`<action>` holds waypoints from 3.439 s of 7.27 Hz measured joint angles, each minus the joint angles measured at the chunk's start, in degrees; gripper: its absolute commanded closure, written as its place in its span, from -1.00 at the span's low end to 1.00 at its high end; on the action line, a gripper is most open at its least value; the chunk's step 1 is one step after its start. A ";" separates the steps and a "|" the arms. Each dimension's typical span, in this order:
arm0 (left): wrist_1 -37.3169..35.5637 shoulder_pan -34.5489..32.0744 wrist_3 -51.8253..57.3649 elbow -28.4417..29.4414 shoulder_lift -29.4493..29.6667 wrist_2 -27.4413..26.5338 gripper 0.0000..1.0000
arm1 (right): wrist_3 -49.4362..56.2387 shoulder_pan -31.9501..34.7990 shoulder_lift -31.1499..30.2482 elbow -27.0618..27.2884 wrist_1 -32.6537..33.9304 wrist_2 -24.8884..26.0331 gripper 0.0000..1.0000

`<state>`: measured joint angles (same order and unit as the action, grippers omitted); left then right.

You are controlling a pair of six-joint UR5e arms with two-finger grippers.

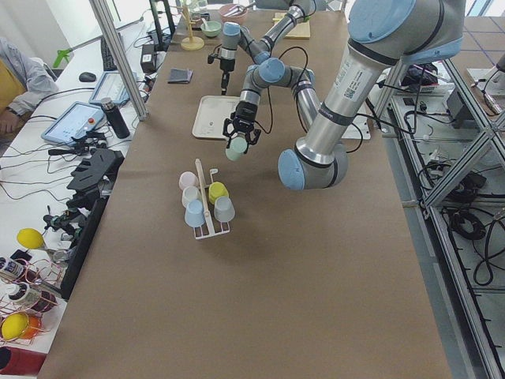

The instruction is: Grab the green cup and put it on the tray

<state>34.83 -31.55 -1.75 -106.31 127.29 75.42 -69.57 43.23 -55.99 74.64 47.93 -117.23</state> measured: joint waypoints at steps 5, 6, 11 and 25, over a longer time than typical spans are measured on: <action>39.79 0.35 -35.70 2.91 -1.72 6.07 0.26 | 12.03 9.95 -7.28 15.48 17.65 0.33 -1.00; 53.90 0.45 -41.49 5.97 -1.93 5.96 0.30 | 17.34 13.00 -9.78 17.59 20.56 1.01 -1.00; 94.70 2.22 -47.47 26.72 6.72 -9.55 0.27 | 44.44 24.12 -13.22 28.04 46.75 3.24 -1.00; 108.20 8.00 -65.87 57.25 17.75 -34.87 0.32 | 61.50 44.01 -35.49 21.39 38.13 -16.46 -1.00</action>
<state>143.03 -23.54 -67.62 -49.06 145.04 40.55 -8.07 87.24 -91.47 96.03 86.06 -133.69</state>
